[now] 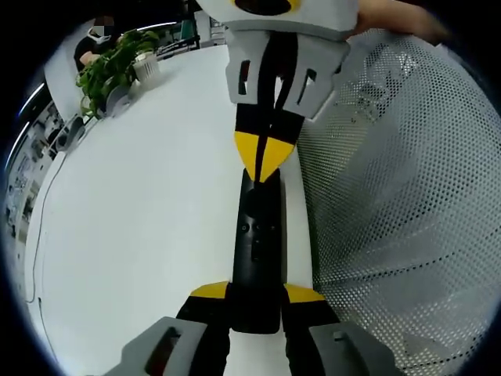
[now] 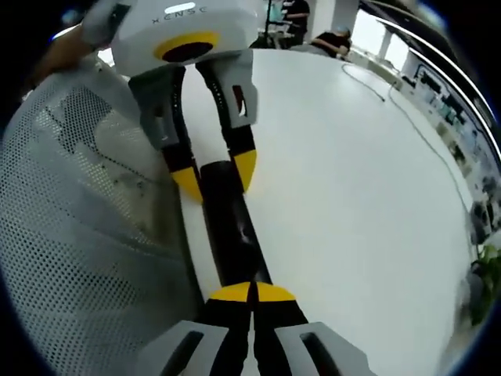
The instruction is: Press the specified remote control buttons in sequence, fully releasing each button before pressing the next.
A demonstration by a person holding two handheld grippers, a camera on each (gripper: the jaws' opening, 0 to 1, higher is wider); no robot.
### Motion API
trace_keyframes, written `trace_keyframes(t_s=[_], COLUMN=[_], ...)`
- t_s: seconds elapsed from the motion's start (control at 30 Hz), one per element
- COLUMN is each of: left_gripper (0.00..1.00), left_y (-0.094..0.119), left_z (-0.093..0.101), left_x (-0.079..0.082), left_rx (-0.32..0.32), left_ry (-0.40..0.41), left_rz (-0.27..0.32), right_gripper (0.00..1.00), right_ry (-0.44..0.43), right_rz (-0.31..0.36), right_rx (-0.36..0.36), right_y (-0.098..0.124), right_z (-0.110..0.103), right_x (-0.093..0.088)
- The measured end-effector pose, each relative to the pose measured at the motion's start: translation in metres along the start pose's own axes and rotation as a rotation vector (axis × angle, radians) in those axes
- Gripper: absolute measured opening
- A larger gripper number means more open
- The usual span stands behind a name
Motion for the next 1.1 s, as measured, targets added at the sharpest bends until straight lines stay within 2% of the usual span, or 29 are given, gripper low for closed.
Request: trace_keyframes(t_s=[0.07, 0.2, 0.3, 0.43, 0.63, 0.93, 1.03, 1.1], left_gripper=[0.25, 0.25, 0.25, 0.25, 0.25, 0.25, 0.25, 0.25], left_y=[0.000, 0.000, 0.000, 0.000, 0.000, 0.000, 0.000, 0.000], left_z=[0.000, 0.000, 0.000, 0.000, 0.000, -0.001, -0.001, -0.001], left_x=[0.000, 0.000, 0.000, -0.001, -0.001, -0.001, -0.001, -0.001], left_rx=[0.001, 0.001, 0.001, 0.002, 0.001, -0.001, -0.002, -0.003], left_ry=[0.000, 0.000, 0.002, 0.007, 0.008, 0.009, 0.007, 0.004], left_rz=[0.000, 0.000, 0.005, 0.011, 0.013, 0.017, 0.017, 0.016], right_gripper=[0.00, 0.00, 0.00, 0.00, 0.00, 0.00, 0.00, 0.00], right_ry=[-0.067, -0.124, -0.102, -0.066, -0.045, -0.048, -0.005, 0.064], right_rz=[0.041, 0.087, 0.061, 0.110, 0.069, 0.076, 0.056, 0.030], right_rx=[0.011, 0.036, 0.049, 0.047, 0.065, 0.056, 0.035, 0.013], right_y=[0.000, 0.001, 0.000, -0.001, -0.004, -0.004, -0.005, -0.005], right_z=[0.000, 0.003, 0.002, -0.002, -0.004, -0.004, -0.006, -0.007], right_x=[-0.001, -0.003, 0.002, 0.014, 0.007, 0.007, 0.009, 0.010])
Point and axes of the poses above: the point that each gripper's makers call its tool centre point, and the gripper's own axes: y roughly backward along the fingers, z roughly to its right, x roughly out of its top, the point moved 5 cm from there along y, roughly backward along the fingers, and after that the axes turned 3 degrees about -y, right-handed, at the moved point
